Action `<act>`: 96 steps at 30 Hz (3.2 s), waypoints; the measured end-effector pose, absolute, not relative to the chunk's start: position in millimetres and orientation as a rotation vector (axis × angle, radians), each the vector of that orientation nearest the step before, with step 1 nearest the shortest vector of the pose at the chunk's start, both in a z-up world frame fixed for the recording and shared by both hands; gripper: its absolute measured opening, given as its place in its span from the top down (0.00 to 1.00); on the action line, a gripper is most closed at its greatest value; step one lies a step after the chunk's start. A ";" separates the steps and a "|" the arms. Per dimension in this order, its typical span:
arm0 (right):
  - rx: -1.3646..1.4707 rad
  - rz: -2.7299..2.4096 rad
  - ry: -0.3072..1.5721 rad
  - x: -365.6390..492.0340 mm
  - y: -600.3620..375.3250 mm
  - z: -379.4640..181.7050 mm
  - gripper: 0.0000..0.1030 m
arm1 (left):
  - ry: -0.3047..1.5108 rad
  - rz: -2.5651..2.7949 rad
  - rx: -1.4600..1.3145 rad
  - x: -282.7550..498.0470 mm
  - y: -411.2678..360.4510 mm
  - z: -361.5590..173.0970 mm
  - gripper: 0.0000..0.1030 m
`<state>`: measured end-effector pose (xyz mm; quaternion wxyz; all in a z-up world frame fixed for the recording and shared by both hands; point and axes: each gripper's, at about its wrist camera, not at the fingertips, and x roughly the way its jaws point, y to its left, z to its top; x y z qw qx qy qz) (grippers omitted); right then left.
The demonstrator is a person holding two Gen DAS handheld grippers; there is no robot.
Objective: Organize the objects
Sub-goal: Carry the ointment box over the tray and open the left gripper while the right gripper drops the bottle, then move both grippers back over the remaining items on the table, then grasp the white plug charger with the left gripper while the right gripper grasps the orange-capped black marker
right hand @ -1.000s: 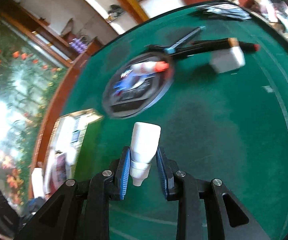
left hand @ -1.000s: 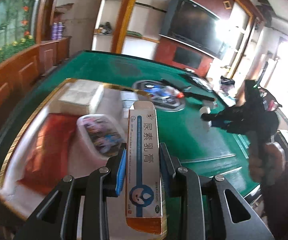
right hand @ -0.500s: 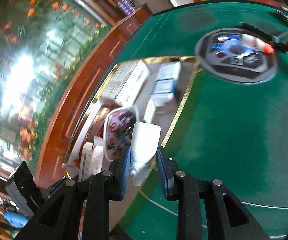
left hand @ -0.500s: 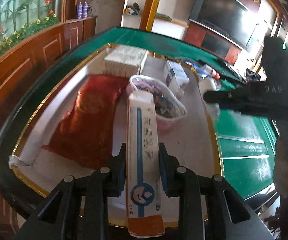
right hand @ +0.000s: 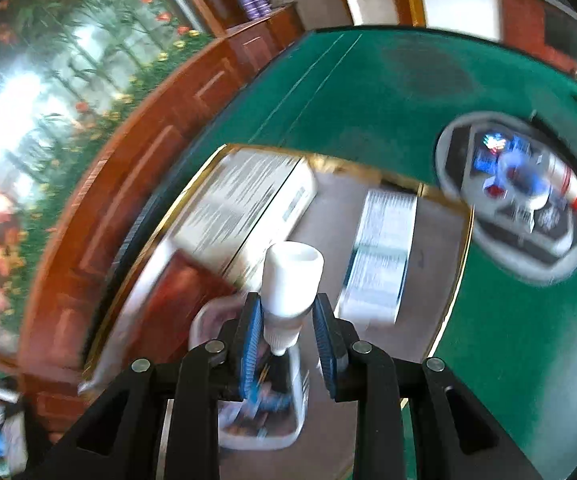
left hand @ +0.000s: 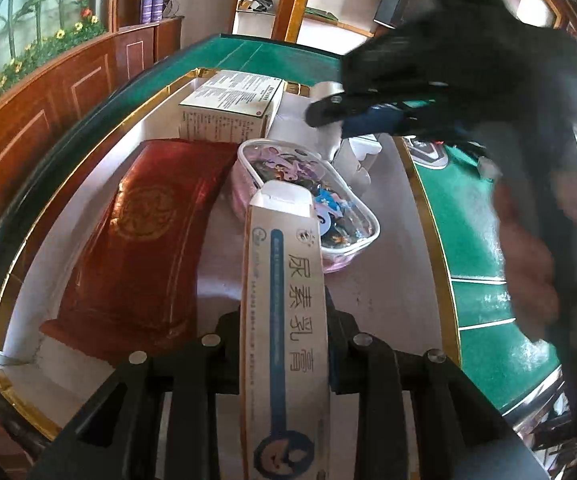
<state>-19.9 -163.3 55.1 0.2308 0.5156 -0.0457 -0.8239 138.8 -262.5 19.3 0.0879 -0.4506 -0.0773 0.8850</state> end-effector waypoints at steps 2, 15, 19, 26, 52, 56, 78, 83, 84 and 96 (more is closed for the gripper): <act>1.445 -2.277 -0.103 -32.5 -168.6 49.0 0.72 | -0.273 2.628 -1.337 138.1 -265.3 19.3 0.73; 1.116 -2.502 -0.176 15.4 -96.5 104.7 0.20 | -0.362 2.689 -1.033 156.3 -280.1 59.0 0.10; 0.867 -2.759 0.042 66.4 -49.8 133.0 0.03 | -0.346 2.737 -0.923 166.0 -269.6 74.6 0.06; 0.722 -2.991 0.196 97.0 9.6 146.7 0.00 | -0.132 2.709 -0.881 156.1 -216.2 95.5 0.04; 0.891 -3.332 -0.108 151.7 239.7 128.3 0.00 | -0.007 2.378 -1.121 98.7 -36.4 66.0 0.04; 0.851 -3.251 -0.069 127.8 204.1 135.3 0.00 | -0.095 2.414 -1.206 66.2 -49.1 49.4 0.04; 1.222 -2.937 -0.438 -41.5 194.5 82.6 0.00 | 0.006 2.540 -1.302 18.6 -40.5 6.7 0.01; 1.335 -2.890 -0.350 -89.1 195.3 72.6 0.00 | 0.153 2.556 -1.339 20.7 -29.3 4.2 0.00; 1.367 -2.839 -0.372 -98.7 196.3 68.6 0.00 | 0.134 2.552 -1.336 20.1 -31.0 4.4 0.01; 1.357 -2.295 -0.528 -52.3 164.1 54.4 0.00 | -0.068 2.502 -1.305 18.3 -49.7 10.4 0.01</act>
